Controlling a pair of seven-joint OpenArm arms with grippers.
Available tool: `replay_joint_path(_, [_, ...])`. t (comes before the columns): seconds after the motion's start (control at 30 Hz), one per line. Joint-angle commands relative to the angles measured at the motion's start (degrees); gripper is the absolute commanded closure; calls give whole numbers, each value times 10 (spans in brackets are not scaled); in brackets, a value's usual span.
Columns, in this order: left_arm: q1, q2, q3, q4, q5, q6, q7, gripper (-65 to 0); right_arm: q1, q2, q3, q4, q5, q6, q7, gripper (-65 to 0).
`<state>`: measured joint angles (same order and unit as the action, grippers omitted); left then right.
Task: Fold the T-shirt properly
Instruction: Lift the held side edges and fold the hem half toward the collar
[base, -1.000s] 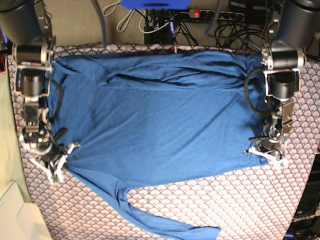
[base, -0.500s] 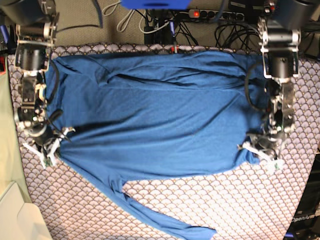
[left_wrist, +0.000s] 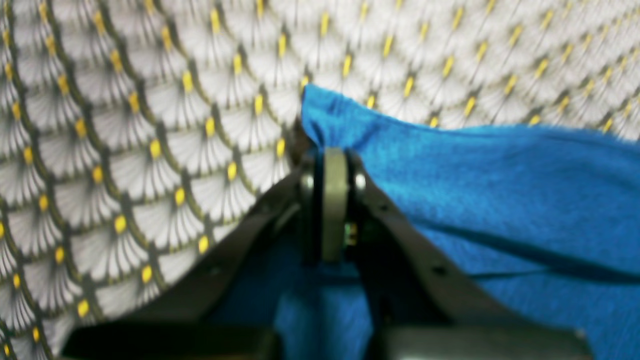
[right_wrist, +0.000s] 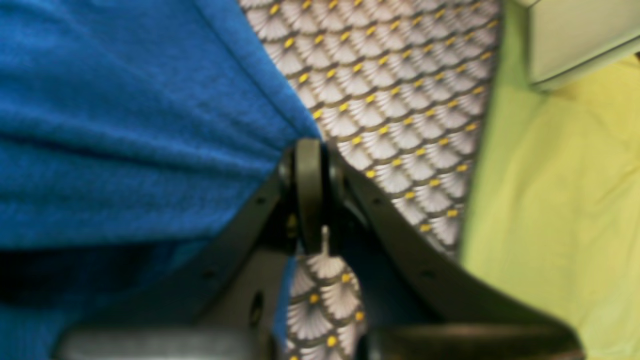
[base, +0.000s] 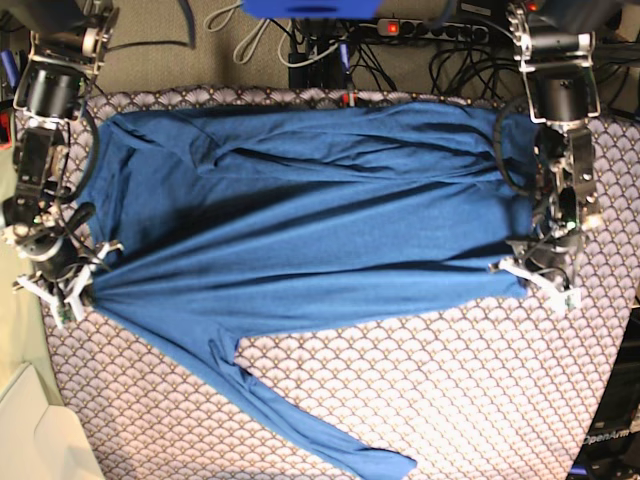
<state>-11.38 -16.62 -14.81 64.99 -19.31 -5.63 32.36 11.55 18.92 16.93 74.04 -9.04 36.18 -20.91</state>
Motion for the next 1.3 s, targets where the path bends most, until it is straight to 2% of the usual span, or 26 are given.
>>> replay_joint_path(0.0, [-17, -8, -3, 21, -3, -3, -9, -6, 12, 8, 3, 18, 4, 10, 8, 0])
replay_joint_path(0.17, [-14, -8, -7, 77, -3, -3, 28, -6, 10, 0, 3, 54, 4, 38, -19, 0])
replay_joint_path(0.43, [-10, 13, -91, 130, -3, -5, 110, -6, 9, -17, 32, 86, 4, 38, -37, 0])
replay_joint_path(0.57, [3, 13, -91, 132, -3, -5, 116, -6, 6, -17, 38, 86, 4, 38, -37, 0])
replay_joint_path(0.83, [51, 12, -91, 187, -5, -5, 121, -6, -10, -20, 99, 94, 4, 38, -37, 0])
replay_joint_path(1.0, [57, 1, -92, 200, -68, -5, 188, -6, -50, -20, 105, 103, 5, 38, -32, 0])
replay_joint_path(1.07, [59, -7, -92, 200, -95, -5, 210, -6, -68, -22, 105, 115, 25, 38, -32, 0])
replay_joint_path(1.17, [79, -13, -92, 201, -133, -5, 220, -6, -107, -21, 105, 154, 68, 38, -32, 0])
replay_joint_path(1.27, [98, -24, -93, 201, -152, -5, 224, -6, -137, -22, 105, 194, 75, 38, -34, 0])
